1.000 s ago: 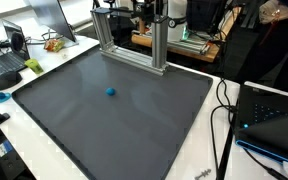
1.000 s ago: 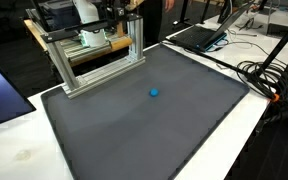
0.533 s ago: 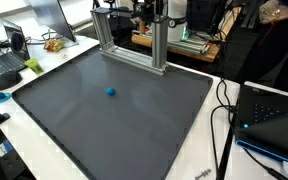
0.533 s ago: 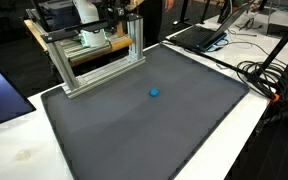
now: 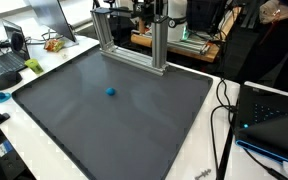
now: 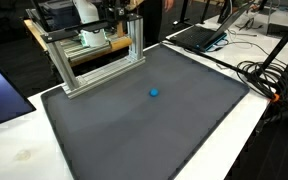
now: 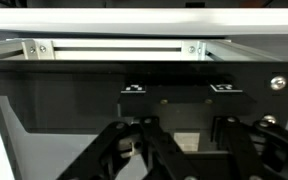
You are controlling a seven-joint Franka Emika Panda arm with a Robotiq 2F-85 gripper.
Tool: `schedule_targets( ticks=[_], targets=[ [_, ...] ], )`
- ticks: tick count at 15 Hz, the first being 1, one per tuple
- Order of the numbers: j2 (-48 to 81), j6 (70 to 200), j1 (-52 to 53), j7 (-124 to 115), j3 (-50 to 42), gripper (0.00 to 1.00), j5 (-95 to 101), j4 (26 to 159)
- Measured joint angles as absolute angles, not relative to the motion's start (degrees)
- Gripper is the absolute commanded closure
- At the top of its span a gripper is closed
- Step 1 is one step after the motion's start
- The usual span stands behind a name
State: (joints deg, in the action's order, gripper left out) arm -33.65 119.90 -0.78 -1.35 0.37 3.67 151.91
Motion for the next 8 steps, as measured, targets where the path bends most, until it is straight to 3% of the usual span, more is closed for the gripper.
schedule_targets(
  ticks=[8],
  targets=[
    [-33.61,126.51,-0.78,-1.39,0.43,0.78,3.68,151.78]
  ],
)
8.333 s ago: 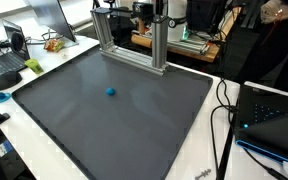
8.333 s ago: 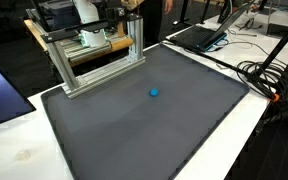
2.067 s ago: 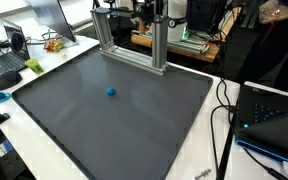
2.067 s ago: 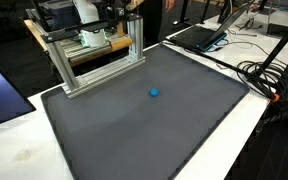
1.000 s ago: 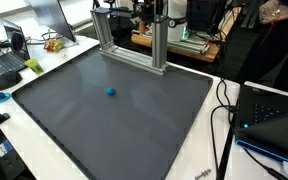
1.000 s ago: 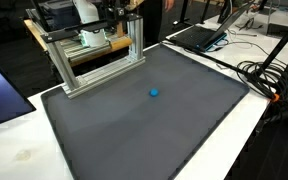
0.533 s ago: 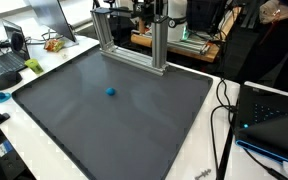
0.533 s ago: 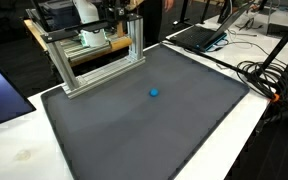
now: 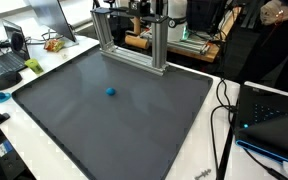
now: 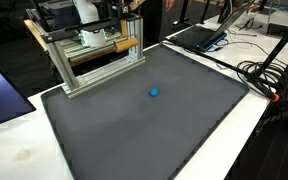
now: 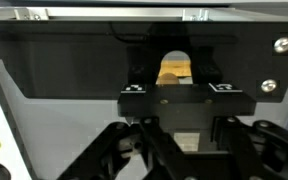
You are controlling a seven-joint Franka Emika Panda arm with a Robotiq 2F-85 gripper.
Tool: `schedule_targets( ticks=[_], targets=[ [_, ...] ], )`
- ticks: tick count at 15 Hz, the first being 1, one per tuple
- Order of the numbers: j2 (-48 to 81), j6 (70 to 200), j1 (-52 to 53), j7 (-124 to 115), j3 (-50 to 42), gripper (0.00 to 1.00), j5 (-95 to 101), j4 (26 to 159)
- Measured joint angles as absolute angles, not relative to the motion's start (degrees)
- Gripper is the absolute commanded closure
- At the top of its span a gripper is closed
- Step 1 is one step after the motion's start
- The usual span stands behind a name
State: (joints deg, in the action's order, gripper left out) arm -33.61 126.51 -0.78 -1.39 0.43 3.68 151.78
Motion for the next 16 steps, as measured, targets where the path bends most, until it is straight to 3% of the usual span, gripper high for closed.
schedule_targets(
  ticks=[8,16],
  targets=[
    [-30.48,127.28,-0.72,-1.5,2.83,0.78,4.4,143.1],
    [-13.51,127.11,-1.23,-1.46,3.69,0.78,8.93,128.34]
  ],
)
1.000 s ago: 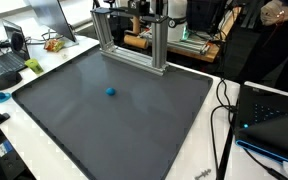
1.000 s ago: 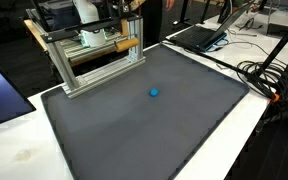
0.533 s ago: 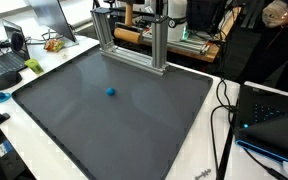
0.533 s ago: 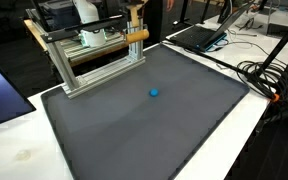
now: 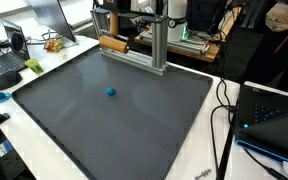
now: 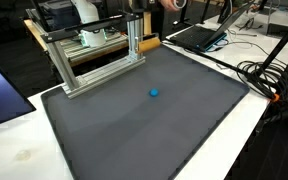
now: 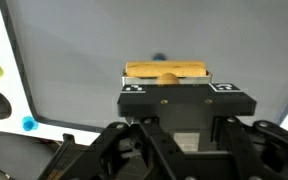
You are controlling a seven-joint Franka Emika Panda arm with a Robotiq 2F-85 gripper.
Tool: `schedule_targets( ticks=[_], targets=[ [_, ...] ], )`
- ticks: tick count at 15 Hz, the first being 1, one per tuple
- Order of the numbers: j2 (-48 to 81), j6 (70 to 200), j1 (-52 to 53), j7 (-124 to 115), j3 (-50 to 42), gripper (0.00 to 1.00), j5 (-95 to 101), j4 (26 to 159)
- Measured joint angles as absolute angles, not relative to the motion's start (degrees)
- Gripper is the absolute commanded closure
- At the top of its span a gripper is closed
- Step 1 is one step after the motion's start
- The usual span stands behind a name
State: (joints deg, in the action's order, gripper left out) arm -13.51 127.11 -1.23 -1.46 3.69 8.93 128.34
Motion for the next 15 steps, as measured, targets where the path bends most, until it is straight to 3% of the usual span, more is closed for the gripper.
schedule_targets(
  ticks=[2,3,9,10,15],
  targets=[
    [-8.38,126.83,-1.44,-0.9,2.68,0.78,9.02,124.84],
    [-5.78,126.22,-1.46,-0.3,2.03,0.53,8.98,123.03],
    [1.04,124.59,-1.59,0.88,0.59,0.53,8.97,117.92],
    [1.0,124.42,-1.59,0.88,0.59,0.78,8.97,117.78],
    [2.85,125.87,-1.55,5.43,0.58,0.78,7.07,117.6]
  ],
)
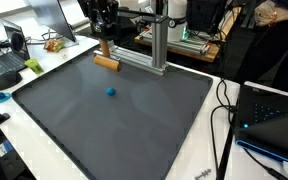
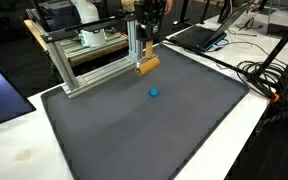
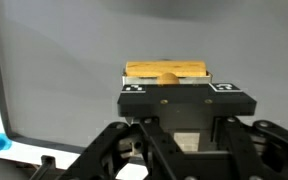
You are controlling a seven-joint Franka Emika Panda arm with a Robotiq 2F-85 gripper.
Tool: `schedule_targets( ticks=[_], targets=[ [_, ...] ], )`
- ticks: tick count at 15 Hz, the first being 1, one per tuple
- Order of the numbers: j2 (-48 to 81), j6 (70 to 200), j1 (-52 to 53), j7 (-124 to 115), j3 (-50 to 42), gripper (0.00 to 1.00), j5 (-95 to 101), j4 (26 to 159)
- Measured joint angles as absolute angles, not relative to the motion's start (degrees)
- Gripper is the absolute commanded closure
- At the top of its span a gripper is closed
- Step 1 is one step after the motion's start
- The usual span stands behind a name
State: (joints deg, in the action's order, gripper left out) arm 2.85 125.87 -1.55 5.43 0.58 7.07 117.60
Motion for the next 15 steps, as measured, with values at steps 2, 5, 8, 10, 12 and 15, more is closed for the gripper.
schedule_targets(
  ticks=[2,5,8,10,12,15],
  targets=[
    [4.89,128.1,-1.55,8.42,0.58,0.78,5.58,117.41],
    [8.21,130.51,-1.72,12.1,0.56,0.78,3.04,116.44],
    [11.1,131.81,-2.06,14.28,0.56,0.78,1.38,115.06],
    [12.68,131.98,-2.21,14.95,0.56,0.78,1.11,113.93],
    [13.83,131.98,-2.29,15.17,0.56,0.78,1.09,113.11],
    [15.01,131.98,-2.52,15.58,0.56,0.78,0.77,112.32]
  ],
)
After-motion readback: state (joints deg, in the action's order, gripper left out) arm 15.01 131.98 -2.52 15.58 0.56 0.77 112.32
